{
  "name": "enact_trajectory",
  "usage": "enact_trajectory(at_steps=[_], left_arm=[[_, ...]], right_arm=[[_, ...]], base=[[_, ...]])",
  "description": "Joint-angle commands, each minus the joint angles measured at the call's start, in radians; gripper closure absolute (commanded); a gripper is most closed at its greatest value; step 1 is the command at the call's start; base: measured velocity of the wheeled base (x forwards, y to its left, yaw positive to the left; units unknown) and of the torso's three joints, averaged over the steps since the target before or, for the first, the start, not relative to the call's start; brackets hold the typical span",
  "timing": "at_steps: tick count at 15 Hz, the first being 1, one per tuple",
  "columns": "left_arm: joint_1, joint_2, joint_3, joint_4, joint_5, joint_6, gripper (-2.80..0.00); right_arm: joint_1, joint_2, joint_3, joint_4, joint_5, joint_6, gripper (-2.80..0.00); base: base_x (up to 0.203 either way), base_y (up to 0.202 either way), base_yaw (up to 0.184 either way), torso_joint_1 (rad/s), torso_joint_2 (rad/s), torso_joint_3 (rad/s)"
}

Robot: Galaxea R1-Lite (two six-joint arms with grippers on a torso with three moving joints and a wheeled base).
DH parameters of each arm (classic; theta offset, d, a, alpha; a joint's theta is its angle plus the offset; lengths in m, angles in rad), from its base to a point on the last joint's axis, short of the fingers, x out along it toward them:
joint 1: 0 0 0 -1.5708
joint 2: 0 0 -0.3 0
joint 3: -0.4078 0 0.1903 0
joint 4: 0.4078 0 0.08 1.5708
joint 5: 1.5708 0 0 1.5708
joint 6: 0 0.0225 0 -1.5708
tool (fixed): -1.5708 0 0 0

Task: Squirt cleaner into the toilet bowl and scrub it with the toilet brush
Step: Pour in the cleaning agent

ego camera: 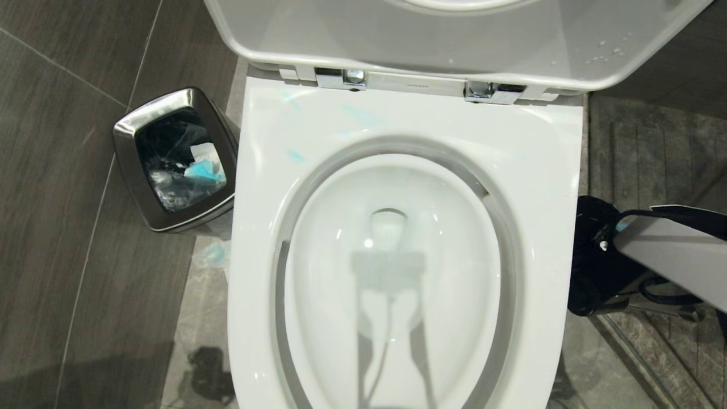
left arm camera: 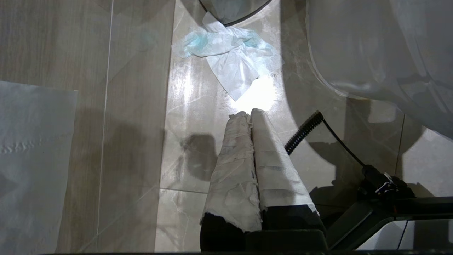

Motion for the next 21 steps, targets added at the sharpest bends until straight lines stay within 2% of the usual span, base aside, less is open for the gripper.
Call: enact_trajectory(at_steps=[1, 9, 21], left_arm=[[0.0, 0.001, 0.0, 0.0, 0.0, 0.0, 0.0], [0.0, 0.001, 0.001, 0.0, 0.0, 0.0, 0.0], [0.0, 0.001, 0.001, 0.0, 0.0, 0.0, 0.0]], right_arm=[[0.007, 0.014, -0.042, -0.009, 0.002, -0.001, -2.8], [0.019, 0.032, -0.103, -0.009, 0.002, -0.001, -2.8], [0.026, 0.138, -0.3, -0.009, 0.004, -0.031, -2.8]], base=[[0.0, 0.0, 0.0, 0.0, 0.0, 0.0], [0.0, 0.0, 0.0, 0.0, 0.0, 0.0], [0.0, 0.0, 0.0, 0.0, 0.0, 0.0]])
